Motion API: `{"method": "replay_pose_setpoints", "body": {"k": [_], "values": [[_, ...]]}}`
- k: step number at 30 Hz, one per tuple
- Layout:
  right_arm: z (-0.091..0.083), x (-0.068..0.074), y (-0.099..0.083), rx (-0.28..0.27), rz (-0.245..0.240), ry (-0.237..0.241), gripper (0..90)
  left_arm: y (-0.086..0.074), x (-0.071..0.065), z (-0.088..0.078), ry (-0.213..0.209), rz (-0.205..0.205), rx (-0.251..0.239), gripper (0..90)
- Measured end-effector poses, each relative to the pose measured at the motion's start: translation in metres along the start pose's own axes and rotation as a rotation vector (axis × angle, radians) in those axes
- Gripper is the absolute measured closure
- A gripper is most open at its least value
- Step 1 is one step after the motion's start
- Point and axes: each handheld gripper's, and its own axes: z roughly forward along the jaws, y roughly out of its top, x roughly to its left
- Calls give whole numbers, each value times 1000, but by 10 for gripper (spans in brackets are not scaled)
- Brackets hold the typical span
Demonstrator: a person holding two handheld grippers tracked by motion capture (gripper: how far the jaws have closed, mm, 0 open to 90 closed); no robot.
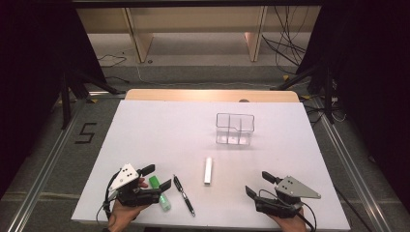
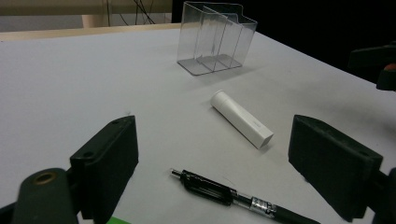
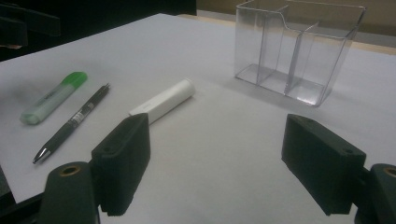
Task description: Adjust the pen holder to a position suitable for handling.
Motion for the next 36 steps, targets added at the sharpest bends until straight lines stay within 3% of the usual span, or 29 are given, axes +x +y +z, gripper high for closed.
{"method": "replay_pose_setpoints", "body": {"k": [9,18,23,31,36], "values": [[0,-5,1,-6,11,-10,252,2,0,3,13,-4,7,158],[0,-21,12,-21,33,-66,274,2,-1,4,18,9,12,158],[4,-31,20,-1,38,-90,297,2,0,3,18,11,11,157],[17,-53,31,7,77,-112,423,2,0,3,20,6,11,158],[26,-69,36,5,105,-142,565,2,0,3,20,7,11,158]]}}
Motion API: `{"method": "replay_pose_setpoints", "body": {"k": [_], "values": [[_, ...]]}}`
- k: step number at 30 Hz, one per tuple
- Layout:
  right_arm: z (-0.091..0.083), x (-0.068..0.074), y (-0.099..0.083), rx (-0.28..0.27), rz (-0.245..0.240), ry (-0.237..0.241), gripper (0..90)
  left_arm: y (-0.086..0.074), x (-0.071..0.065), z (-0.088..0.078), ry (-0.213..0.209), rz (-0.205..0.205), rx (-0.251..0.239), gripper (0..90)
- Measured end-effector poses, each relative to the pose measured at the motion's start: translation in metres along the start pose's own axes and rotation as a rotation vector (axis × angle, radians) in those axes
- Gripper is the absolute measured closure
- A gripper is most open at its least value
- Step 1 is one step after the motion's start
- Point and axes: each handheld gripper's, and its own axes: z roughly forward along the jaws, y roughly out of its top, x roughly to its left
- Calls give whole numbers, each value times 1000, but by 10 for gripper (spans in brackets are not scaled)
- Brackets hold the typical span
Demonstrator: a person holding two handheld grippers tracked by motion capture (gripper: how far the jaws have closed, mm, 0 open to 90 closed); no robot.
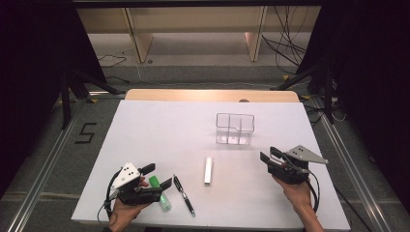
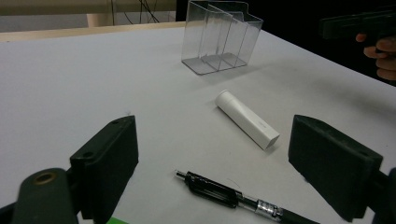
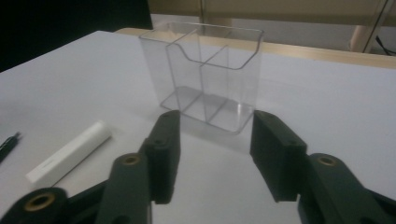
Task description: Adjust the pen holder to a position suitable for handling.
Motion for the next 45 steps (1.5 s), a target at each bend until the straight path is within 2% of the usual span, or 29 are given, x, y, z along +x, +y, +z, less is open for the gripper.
{"method": "replay_pose_setpoints", "body": {"k": [2,7,9,13,15,20,28,32,35,38,45], "values": [[5,-6,1,-12,6,-13,651,0,0,0,0,0,0,157],[22,-18,5,-10,8,-46,785,0,1,0,1,-3,0,158],[30,-23,7,-3,28,-66,833,0,1,0,2,-7,-2,157],[48,-33,11,4,82,-77,896,0,1,0,3,-10,-3,158],[57,-36,11,20,91,-86,900,0,1,0,4,-13,-5,158],[77,-39,12,65,72,-111,900,0,2,0,10,-13,1,158],[104,-40,16,125,72,-113,900,0,3,0,15,-19,0,158],[111,-35,19,136,68,-101,900,0,4,-1,17,-22,-1,158],[115,-30,21,146,35,-118,900,0,4,-1,16,-21,1,158],[117,-29,21,143,57,-109,900,0,3,-1,16,-21,0,158],[127,-20,23,157,54,-98,900,0,4,0,16,-20,3,158]]}}
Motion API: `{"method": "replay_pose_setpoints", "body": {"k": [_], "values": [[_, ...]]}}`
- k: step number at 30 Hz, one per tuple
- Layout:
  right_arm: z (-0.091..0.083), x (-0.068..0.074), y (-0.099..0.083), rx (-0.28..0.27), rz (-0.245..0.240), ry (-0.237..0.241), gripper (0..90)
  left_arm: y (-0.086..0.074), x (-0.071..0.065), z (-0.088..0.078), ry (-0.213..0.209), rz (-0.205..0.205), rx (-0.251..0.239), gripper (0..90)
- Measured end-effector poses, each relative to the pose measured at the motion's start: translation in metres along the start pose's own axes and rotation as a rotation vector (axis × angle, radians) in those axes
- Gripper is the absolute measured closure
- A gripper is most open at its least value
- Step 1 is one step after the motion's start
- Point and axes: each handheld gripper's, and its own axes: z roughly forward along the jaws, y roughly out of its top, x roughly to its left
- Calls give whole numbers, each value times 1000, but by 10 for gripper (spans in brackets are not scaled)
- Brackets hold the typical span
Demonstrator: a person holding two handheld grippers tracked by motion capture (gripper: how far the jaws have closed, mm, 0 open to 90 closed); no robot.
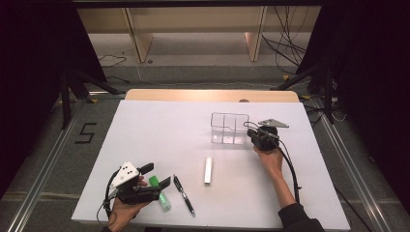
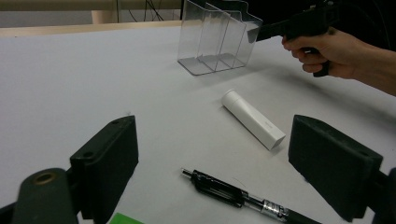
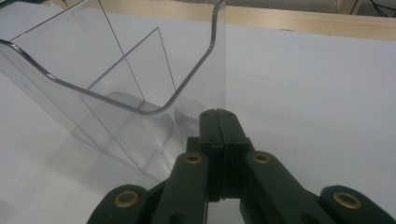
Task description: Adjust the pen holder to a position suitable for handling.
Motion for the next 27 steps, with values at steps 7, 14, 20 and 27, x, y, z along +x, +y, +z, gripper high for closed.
{"method": "replay_pose_setpoints", "body": {"k": [7,14,20,27], "values": [[11,17,8,6,-21,23,900,0,0,-1,0,0,-3,158],[21,36,13,16,-54,45,900,0,0,-1,-1,-4,-7,158],[30,46,17,33,-72,52,900,1,1,-2,-1,-5,-10,158],[36,55,21,37,-86,60,900,1,2,-3,1,-8,-12,158]]}}
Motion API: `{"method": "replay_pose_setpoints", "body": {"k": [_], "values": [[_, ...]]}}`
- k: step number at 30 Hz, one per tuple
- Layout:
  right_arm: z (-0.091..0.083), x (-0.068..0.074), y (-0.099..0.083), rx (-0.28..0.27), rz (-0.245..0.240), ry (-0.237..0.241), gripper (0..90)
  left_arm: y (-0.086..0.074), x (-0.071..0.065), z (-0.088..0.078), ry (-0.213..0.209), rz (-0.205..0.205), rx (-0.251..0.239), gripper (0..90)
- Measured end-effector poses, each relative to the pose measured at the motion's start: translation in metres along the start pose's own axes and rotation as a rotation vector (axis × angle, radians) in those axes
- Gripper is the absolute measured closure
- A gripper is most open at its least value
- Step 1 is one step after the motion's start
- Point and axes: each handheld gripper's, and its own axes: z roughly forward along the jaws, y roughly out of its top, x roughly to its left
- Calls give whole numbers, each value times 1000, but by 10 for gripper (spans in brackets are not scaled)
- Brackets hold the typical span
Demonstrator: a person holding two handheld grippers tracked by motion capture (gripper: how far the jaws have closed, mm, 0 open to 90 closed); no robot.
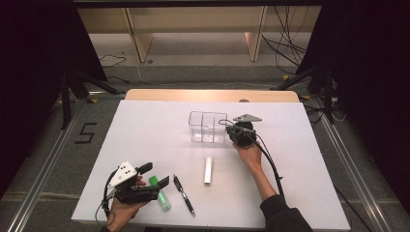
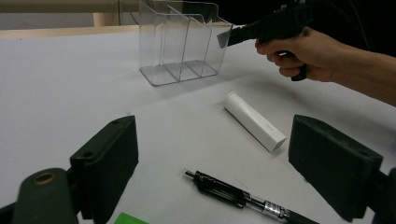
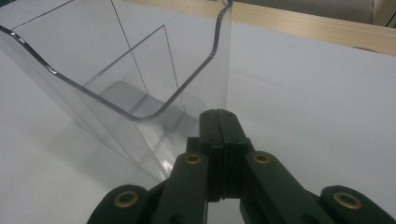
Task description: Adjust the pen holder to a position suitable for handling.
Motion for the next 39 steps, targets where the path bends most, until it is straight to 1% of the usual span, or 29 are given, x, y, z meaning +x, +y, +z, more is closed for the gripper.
{"method": "replay_pose_setpoints", "body": {"k": [4,7,9,11,13,15,16,18,20,21,23,25,26,28,30,31,33,36,38,39], "values": [[1,0,-1,8,6,6,900,0,0,0,1,1,-3,158],[-3,-1,0,-2,9,-2,896,0,1,-1,3,0,-3,158],[-9,-1,2,-13,14,-7,879,0,1,-1,7,-6,-9,158],[-18,2,3,-26,-4,-9,862,0,1,-1,8,-4,-7,158],[-26,6,4,-31,-25,-14,800,0,2,-2,10,-6,-5,158],[-35,9,3,-44,-18,15,755,0,2,-2,12,-6,-9,158],[-39,10,2,-59,-20,22,724,0,2,-2,11,-7,-7,158],[-47,14,0,-67,-22,18,634,0,2,-2,13,-6,-3,158],[-54,19,-3,-75,-21,28,570,0,2,-2,15,-9,-4,158],[-57,22,-5,-80,-17,43,527,0,2,-2,16,-7,-3,157],[-66,30,-11,-89,-24,66,480,0,2,-2,17,-7,-2,158],[-74,39,-18,-93,-44,83,451,-1,2,-2,18,-11,-1,158],[-77,43,-21,-96,-40,94,441,0,3,-2,18,-10,-3,158],[-81,50,-25,-75,-36,130,405,-1,2,-3,19,-7,-2,158],[-86,54,-27,-78,-17,152,394,-1,2,-2,18,-8,-2,158],[-88,55,-27,-81,-11,161,385,-1,3,-3,19,-9,-1,158],[-91,59,-28,-82,-16,162,367,-1,3,-3,21,-12,-3,158],[-91,65,-29,-73,-18,185,351,-1,3,-3,22,-16,-7,158],[-92,70,-30,-67,-26,194,337,-1,3,-3,23,-15,-7,158],[-92,73,-30,-64,-38,206,328,-1,3,-3,23,-16,-8,158]]}}
